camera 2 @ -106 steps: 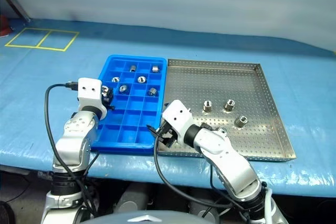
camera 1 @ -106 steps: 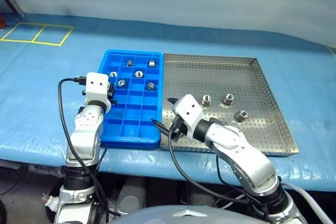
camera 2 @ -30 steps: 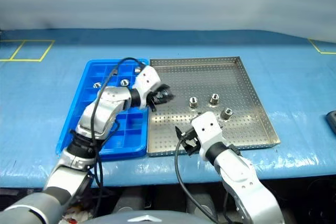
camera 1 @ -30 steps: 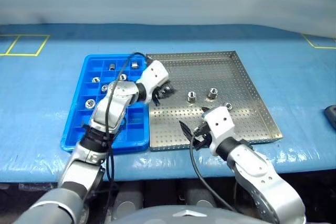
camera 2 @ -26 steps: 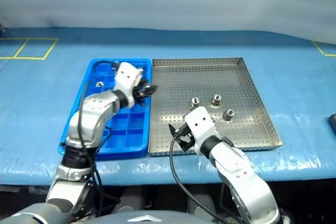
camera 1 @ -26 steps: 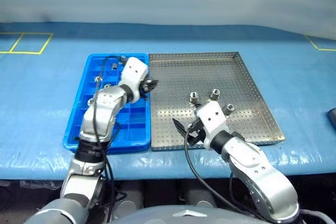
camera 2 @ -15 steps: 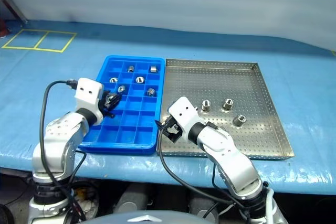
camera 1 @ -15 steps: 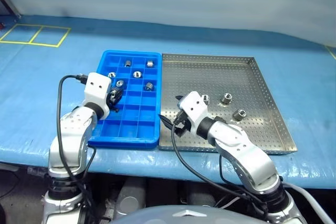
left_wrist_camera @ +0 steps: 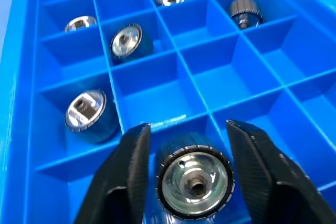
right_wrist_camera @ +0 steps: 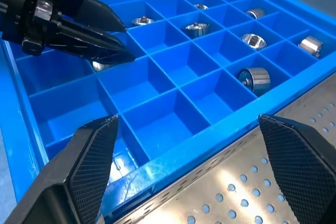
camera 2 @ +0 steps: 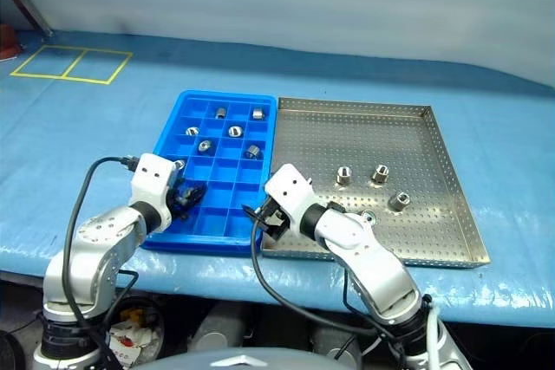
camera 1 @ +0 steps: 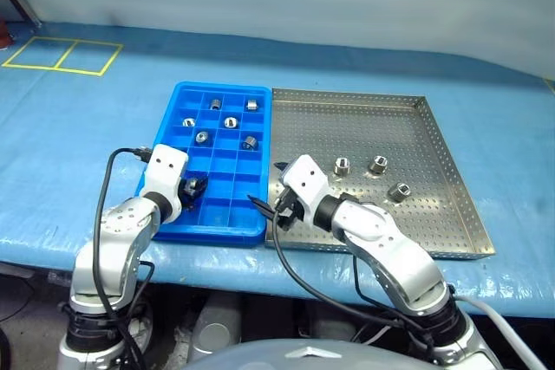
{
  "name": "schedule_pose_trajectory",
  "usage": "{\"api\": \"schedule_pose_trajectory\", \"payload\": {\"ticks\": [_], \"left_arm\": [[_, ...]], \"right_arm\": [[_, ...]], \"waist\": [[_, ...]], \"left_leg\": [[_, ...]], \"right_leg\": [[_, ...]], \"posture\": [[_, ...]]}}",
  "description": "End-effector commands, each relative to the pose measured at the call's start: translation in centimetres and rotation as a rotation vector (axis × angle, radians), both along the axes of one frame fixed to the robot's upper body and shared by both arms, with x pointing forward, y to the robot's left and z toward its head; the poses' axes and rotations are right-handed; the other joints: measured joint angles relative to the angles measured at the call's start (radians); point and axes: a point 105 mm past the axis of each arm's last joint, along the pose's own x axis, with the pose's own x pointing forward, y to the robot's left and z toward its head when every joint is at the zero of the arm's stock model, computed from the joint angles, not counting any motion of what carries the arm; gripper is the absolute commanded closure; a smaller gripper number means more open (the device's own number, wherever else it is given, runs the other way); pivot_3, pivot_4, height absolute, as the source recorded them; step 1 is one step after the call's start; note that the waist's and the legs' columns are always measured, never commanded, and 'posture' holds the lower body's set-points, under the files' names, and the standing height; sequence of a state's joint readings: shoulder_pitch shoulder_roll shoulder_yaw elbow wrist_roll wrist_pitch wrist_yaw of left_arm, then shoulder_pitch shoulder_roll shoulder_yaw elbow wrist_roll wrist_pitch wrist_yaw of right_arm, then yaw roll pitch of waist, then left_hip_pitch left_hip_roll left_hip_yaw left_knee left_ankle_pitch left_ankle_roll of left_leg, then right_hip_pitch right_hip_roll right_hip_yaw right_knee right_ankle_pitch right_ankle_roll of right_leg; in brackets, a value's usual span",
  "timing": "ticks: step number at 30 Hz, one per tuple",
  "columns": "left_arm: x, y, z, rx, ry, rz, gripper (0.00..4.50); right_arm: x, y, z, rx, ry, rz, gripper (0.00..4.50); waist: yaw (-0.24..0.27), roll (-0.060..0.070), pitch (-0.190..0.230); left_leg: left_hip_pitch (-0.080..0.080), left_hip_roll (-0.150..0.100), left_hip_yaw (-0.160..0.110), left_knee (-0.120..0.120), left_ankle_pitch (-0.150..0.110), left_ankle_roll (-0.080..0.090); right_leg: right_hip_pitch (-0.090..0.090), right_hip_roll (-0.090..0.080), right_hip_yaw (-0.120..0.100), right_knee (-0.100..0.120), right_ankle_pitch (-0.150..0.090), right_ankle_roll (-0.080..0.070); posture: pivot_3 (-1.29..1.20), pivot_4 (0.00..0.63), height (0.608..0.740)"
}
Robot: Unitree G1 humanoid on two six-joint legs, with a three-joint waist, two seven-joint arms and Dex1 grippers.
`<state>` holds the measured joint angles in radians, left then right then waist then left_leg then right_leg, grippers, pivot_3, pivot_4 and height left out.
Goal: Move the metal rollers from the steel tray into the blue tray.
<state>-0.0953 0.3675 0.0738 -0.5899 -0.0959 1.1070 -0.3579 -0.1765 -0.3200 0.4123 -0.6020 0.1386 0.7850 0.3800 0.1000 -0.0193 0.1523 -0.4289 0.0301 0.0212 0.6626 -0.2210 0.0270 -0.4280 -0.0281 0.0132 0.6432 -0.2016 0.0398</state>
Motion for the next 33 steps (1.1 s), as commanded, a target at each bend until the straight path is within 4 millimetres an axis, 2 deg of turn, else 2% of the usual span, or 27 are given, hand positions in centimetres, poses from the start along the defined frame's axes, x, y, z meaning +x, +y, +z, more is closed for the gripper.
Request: {"api": "schedule_pose_trajectory", "payload": {"ticks": [1, 2, 3, 7, 9, 15, 20, 27, 33], "left_arm": [[0.4, 0.1, 0.7, 0.022, -0.018, 0.008, 0.47], [0.6, -0.2, 1.1, 0.011, -0.035, -0.004, 0.13], [0.9, -1.0, 1.8, -0.019, -0.071, -0.05, 0.03], [1.7, -4.2, 4.5, -0.119, -0.189, -0.223, 0.03], [2.6, -5.6, 5.5, -0.163, -0.219, -0.279, 0.03], [4.9, -10.4, 5.9, -0.166, -0.222, -0.472, 0.03], [6.7, -14.5, 5.8, -0.183, -0.208, -0.573, 0.03], [8.6, -19.9, 4.1, -0.151, -0.177, -0.654, 0.03], [9.3, -22.6, 1.9, -0.115, -0.152, -0.67, 0.03]], "right_arm": [[-0.2, -0.2, 1.4, 0.026, -0.055, -0.012, 0.0], [-0.2, -0.3, 1.4, 0.027, -0.054, -0.018, 0.0], [-0.3, -0.5, 1.4, 0.031, -0.052, -0.032, 0.0], [-0.7, -1.7, 1.1, 0.032, -0.039, -0.091, 0.0], [-1.0, -3.1, 0.8, 0.017, -0.028, -0.155, 0.0], [-2.1, -7.0, 0.2, -0.023, -0.01, -0.345, 0.0], [-3.4, -8.7, 0.3, -0.025, -0.005, -0.454, 0.0], [-4.8, -9.6, 0.3, -0.02, 0.001, -0.563, 0.0], [-5.1, -9.7, 0.3, -0.008, -0.003, -0.601, 0.0]], "waist": [[-0.002, 0.0, 0.0], [-0.003, 0.0, 0.0], [-0.004, 0.0, 0.0], [0.0, 0.0, 0.0], [0.001, 0.0, 0.0], [-0.024, 0.0, 0.0], [-0.065, 0.0, 0.0], [-0.122, 0.0, -0.001], [-0.151, 0.0, -0.001]], "left_leg": [[0.0, 0.0, 0.0, 0.0, 0.0, 0.0], [0.0, 0.0, 0.0, 0.0, 0.0, 0.0], [0.0, 0.0, 0.0, 0.0, 0.0, 0.0], [-0.001, 0.001, -0.001, 0.0, 0.0, -0.001], [-0.001, 0.0, 0.0, 0.0, 0.0, 0.0], [-0.001, -0.002, 0.001, 0.0, 0.0, 0.0], [-0.001, -0.004, 0.001, 0.001, 0.0, 0.0], [-0.001, -0.004, 0.002, 0.001, 0.0, 0.0], [0.0, -0.004, 0.002, 0.001, 0.0, 0.0]], "right_leg": [[0.0, 0.0, 0.0, 0.0, 0.0, 0.0], [0.0, 0.0, 0.0, 0.0, 0.0, 0.0], [0.0, 0.0, 0.0, 0.0, 0.0, 0.0], [0.0, -0.001, -0.001, 0.0, 0.0, -0.001], [0.0, -0.002, -0.001, -0.001, 0.0, -0.001], [0.0, -0.002, -0.001, -0.001, 0.0, 0.0], [0.0, 0.001, 0.0, -0.001, 0.0, 0.0], [0.0, 0.001, 0.001, 0.0, 0.0, 0.0], [-0.001, 0.002, 0.003, 0.0, 0.0, 0.001]], "posture": [[0.26, 0.15, 0.74], [0.26, 0.15, 0.74], [0.24, 0.15, 0.74], [0.22, 0.15, 0.74], [0.2, 0.15, 0.74], [0.07, 0.15, 0.74], [-0.03, 0.15, 0.74], [-0.14, 0.15, 0.74], [-0.18, 0.15, 0.74]]}}
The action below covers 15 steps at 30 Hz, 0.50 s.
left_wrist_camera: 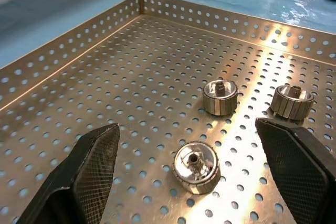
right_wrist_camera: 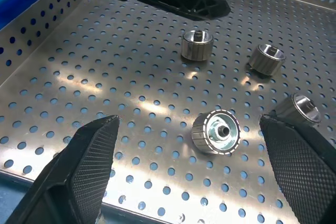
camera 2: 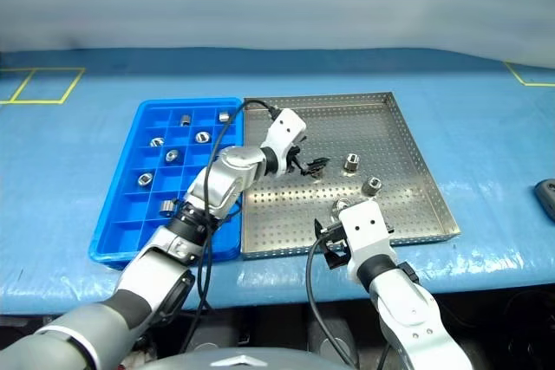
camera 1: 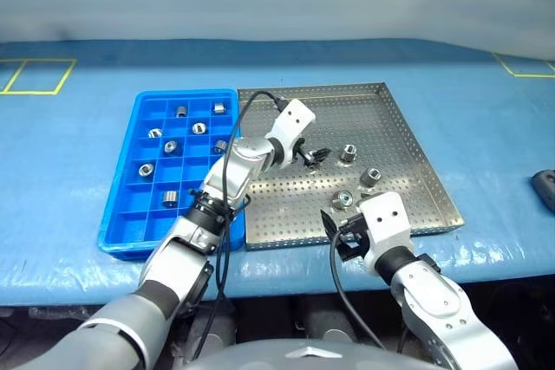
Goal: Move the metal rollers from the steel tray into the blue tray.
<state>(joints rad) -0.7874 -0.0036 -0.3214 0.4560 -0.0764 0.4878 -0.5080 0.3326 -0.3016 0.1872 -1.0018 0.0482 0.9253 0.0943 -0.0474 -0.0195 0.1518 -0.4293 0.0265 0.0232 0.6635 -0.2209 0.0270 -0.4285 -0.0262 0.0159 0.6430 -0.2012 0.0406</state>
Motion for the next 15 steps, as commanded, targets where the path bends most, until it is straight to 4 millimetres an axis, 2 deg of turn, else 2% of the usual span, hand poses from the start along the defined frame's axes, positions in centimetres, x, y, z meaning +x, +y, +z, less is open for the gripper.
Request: {"api": "schedule_pose_trajectory", "payload": {"ticks": [1, 9, 12, 15], "left_arm": [[0.8, -1.1, -0.1, 0.016, -0.048, 0.015, 0.03], [1.2, -1.5, -3.4, 0.07, 0.02, 0.094, 0.03], [1.3, -1.3, -3.8, 0.075, 0.03, 0.109, 0.57], [1.3, -1.3, -3.4, 0.042, 0.027, 0.105, 1.56]], "right_arm": [[-0.1, 0.2, 1.5, 0.011, -0.07, -0.009, 0.0], [0.0, 0.3, 1.6, 0.014, -0.076, -0.014, 0.0], [0.1, 0.4, 1.6, 0.015, -0.077, -0.011, 0.0], [0.1, 0.5, 1.7, 0.017, -0.078, -0.003, 0.0]], "waist": [[-0.009, 0.0, 0.0], [-0.031, 0.0, 0.0], [-0.033, 0.0, 0.0], [-0.033, 0.0, 0.0]], "left_leg": [[0.0, 0.0, 0.0, 0.0, 0.0, 0.0], [0.0, 0.0, 0.0, 0.0, 0.0, 0.0], [0.0, 0.001, 0.0, 0.0, 0.0, 0.0], [0.0, 0.001, 0.0, 0.0, 0.0, 0.0]], "right_leg": [[0.0, 0.0, 0.0, 0.0, 0.0, 0.0], [0.0, 0.0, 0.0, 0.0, 0.0, 0.001], [-0.001, 0.0, 0.0, 0.0, 0.0, 0.001], [0.0, 0.0, 0.001, 0.0, 0.001, 0.001]], "posture": [[-0.19, 0.15, 0.74], [-0.19, 0.15, 0.74], [-0.18, 0.15, 0.74], [-0.17, 0.15, 0.74]]}}
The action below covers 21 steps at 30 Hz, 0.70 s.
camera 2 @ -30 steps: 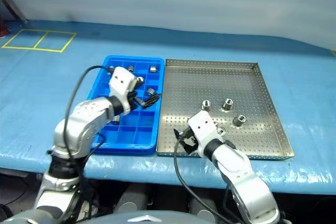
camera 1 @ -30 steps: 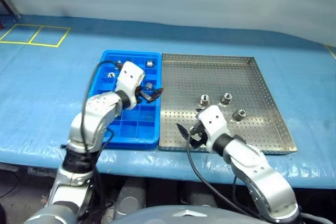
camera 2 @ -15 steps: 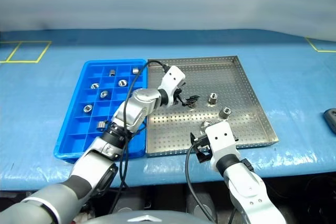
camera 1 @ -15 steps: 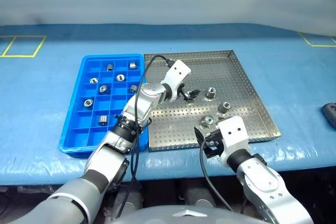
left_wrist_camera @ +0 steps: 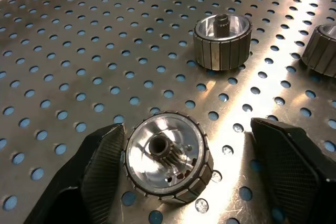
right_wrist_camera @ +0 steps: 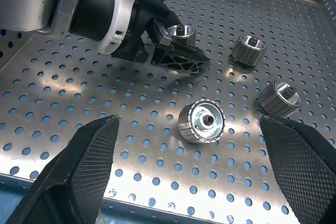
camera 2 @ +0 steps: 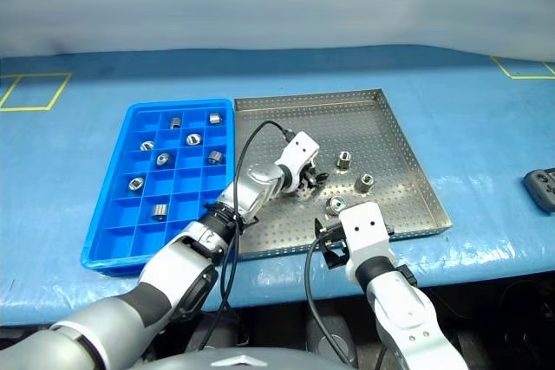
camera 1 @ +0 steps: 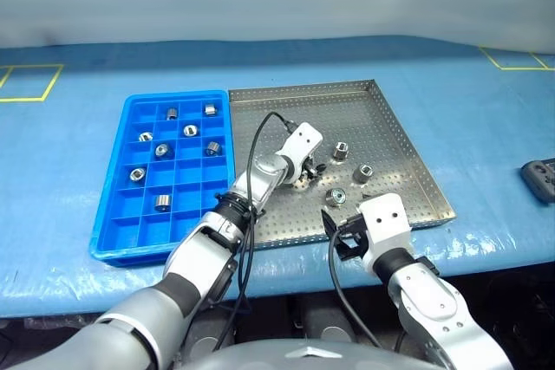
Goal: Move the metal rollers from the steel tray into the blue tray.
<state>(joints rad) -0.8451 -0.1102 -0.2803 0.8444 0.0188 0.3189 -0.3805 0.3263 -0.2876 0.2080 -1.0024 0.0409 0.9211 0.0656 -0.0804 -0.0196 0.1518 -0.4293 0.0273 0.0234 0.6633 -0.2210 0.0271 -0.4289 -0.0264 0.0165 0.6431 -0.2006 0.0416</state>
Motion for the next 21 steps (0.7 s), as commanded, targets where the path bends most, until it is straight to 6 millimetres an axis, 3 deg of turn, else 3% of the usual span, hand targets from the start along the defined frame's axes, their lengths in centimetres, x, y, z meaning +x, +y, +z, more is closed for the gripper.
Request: {"api": "schedule_pose_trajectory", "payload": {"ticks": [1, 4, 9, 14, 21], "left_arm": [[0.3, -0.9, 2.1, -0.067, -0.052, -0.02, 1.94], [0.3, -0.6, 3.7, -0.132, -0.063, -0.032, 2.76], [-0.4, 0.8, 7.8, -0.281, -0.11, -0.068, 2.76], [-1.8, 4.4, 11.7, -0.365, -0.196, -0.078, 2.76], [-5.1, 10.6, 13.8, -0.286, -0.356, -0.081, 2.76]], "right_arm": [[0.1, 0.3, 1.5, 0.009, -0.063, 0.013, 0.0], [0.3, 0.5, 1.4, 0.009, -0.063, 0.029, 0.0], [1.0, 1.4, 1.6, 0.011, -0.073, 0.091, 0.0], [2.4, 3.3, 2.2, 0.012, -0.101, 0.216, 0.0], [4.1, 7.0, 3.1, 0.004, -0.131, 0.454, 0.0]], "waist": [[0.0, 0.0, 0.0], [0.002, 0.0, 0.0], [0.005, 0.0, 0.0], [0.017, 0.0, 0.0], [0.068, 0.001, 0.0]], "left_leg": [[0.0, 0.0, 0.0, 0.0, 0.0, 0.0], [0.0, 0.0, 0.0, 0.0, 0.0, 0.0], [0.0, 0.001, 0.0, -0.001, 0.0, 0.0], [0.001, 0.002, 0.0, -0.001, 0.0, 0.0], [0.002, 0.001, 0.0, -0.001, 0.0, 0.0]], "right_leg": [[0.0, 0.0, 0.0, 0.0, 0.0, 0.0], [0.0, 0.0, 0.0, 0.0, 0.0, 0.0], [0.0, 0.0, 0.001, 0.0, 0.0, 0.0], [0.0, 0.0, 0.001, 0.001, 0.0, 0.0], [0.001, 0.001, 0.001, 0.001, 0.0, 0.0]], "posture": [[-0.16, 0.15, 0.74], [-0.13, 0.15, 0.74], [-0.07, 0.15, 0.74], [0.0, 0.15, 0.74], [0.17, 0.15, 0.74]]}}
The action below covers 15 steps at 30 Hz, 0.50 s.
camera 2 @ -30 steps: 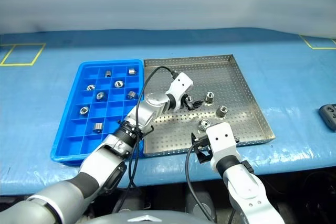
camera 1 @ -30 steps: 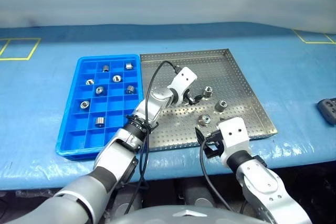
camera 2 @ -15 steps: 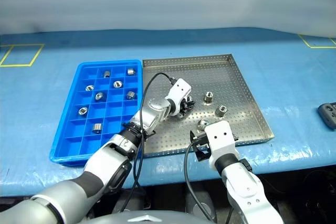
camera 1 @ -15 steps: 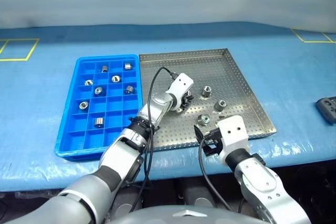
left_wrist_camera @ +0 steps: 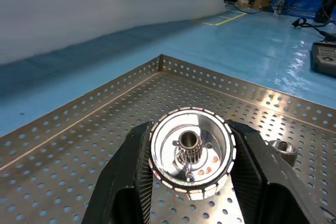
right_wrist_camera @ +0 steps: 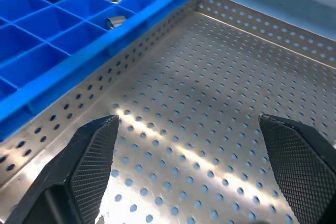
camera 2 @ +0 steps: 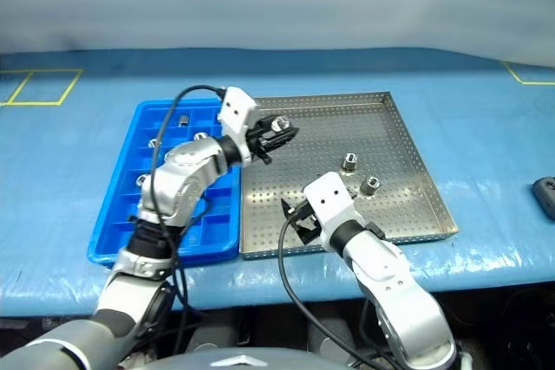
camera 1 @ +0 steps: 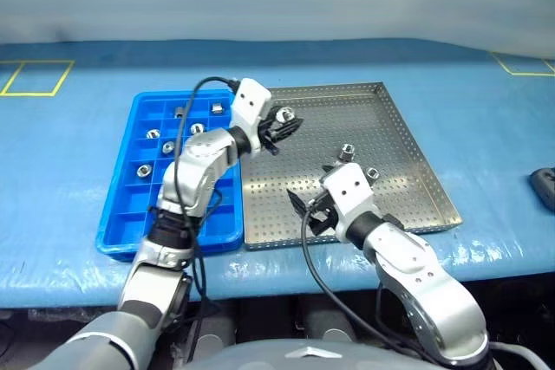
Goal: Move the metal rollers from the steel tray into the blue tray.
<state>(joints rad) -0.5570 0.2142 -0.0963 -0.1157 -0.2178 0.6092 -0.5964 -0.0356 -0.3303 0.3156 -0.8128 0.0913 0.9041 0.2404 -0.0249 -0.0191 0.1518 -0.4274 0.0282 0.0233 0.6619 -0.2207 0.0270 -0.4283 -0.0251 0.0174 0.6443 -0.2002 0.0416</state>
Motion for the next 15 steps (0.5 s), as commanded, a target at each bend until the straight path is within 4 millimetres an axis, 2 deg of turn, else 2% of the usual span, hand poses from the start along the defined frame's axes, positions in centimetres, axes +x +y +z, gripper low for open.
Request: {"api": "schedule_pose_trajectory", "payload": {"ticks": [1, 7, 10, 15], "left_arm": [[-2.6, 2.4, 1.9, 0.03, -0.104, -0.008, 2.76], [-6.0, 7.1, 0.7, 0.121, -0.061, 0.118, 2.76], [-7.4, 9.7, -0.5, 0.212, -0.022, 0.22, 2.76], [-9.1, 11.7, -1.5, 0.253, 0.035, 0.322, 2.76]], "right_arm": [[0.4, 2.1, 1.1, 0.011, -0.045, 0.14, 0.0], [0.7, 4.7, 1.0, 0.005, -0.043, 0.306, 0.0], [0.6, 6.1, 0.8, 0.004, -0.037, 0.389, 0.0], [0.5, 7.6, 0.7, 0.008, -0.038, 0.476, 0.0]], "waist": [[0.018, 0.0, 0.0], [0.082, -0.001, 0.001], [0.112, -0.001, 0.001], [0.158, 0.0, 0.001]], "left_leg": [[0.0, 0.0, 0.0, 0.0, 0.0, 0.0], [-0.001, 0.002, -0.001, -0.001, 0.0, 0.0], [-0.001, 0.002, -0.001, 0.0, 0.0, 0.0], [-0.001, 0.003, -0.002, 0.0, 0.0, 0.0]], "right_leg": [[0.0, 0.0, 0.0, 0.0, 0.0, 0.0], [0.0, -0.001, -0.001, -0.001, -0.001, -0.001], [0.0, -0.002, -0.002, -0.002, -0.001, -0.001], [0.0, -0.003, -0.005, -0.001, -0.001, -0.002]], "posture": [[0.17, 0.15, 0.74], [0.32, 0.15, 0.74], [0.39, 0.15, 0.74], [0.45, 0.15, 0.74]]}}
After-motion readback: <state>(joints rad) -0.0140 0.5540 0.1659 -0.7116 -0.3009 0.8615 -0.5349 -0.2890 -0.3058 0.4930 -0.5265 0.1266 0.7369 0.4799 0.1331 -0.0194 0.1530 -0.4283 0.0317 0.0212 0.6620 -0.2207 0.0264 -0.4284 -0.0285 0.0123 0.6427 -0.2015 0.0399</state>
